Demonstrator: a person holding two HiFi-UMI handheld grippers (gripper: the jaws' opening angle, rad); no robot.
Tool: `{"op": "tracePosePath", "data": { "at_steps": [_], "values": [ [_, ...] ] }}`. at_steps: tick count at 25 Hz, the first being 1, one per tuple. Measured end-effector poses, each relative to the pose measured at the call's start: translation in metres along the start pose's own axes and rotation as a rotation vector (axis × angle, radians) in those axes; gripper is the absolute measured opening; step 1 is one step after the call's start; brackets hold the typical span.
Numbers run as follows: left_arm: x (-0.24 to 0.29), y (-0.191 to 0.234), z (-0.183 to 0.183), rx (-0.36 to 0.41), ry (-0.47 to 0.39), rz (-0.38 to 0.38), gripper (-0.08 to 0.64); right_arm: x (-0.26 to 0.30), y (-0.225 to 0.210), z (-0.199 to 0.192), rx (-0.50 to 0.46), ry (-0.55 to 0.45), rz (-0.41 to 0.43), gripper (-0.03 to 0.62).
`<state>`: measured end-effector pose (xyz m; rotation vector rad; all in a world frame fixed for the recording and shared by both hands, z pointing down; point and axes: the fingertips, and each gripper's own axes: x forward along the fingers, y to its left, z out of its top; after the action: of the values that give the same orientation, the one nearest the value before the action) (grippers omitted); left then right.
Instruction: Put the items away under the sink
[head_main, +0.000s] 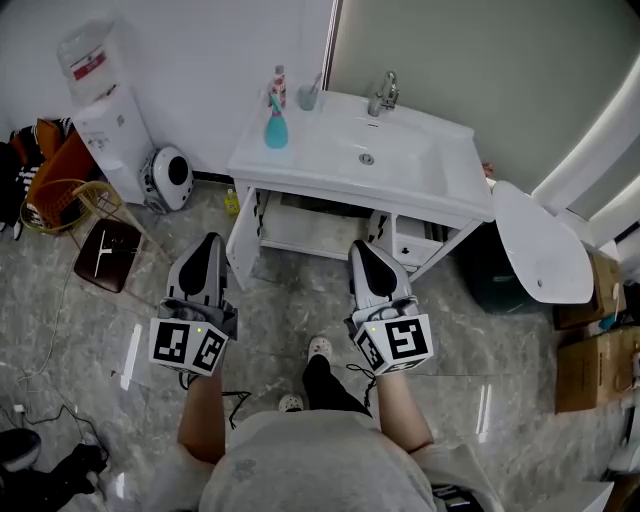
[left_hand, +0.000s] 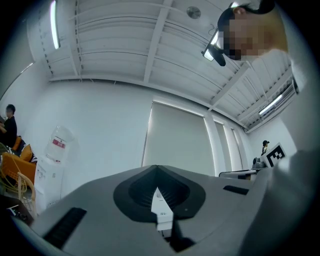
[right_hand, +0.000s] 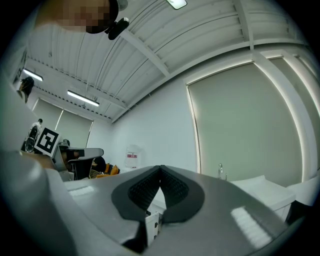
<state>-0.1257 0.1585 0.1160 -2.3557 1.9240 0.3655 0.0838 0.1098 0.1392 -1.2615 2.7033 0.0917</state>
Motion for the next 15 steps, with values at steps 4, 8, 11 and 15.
{"op": "tracePosePath", "data": {
  "at_steps": [4,8,11,15],
  "values": [
    [0.041,0.007,0.001,0.01,-0.021,0.014,0.003,0.034,-0.03,0.005,-0.001,-0.027,0.014,0.01],
    [0.083,0.01,0.002,0.018,-0.042,0.026,0.003,0.067,-0.059,0.012,-0.01,-0.041,0.037,0.01],
    [0.109,0.012,-0.001,0.027,-0.04,0.03,0.003,0.089,-0.078,0.012,-0.009,-0.043,0.049,0.009],
    [0.137,0.016,-0.007,0.045,-0.028,0.039,0.003,0.114,-0.096,0.009,-0.009,-0.042,0.072,0.009]
  ]
}}
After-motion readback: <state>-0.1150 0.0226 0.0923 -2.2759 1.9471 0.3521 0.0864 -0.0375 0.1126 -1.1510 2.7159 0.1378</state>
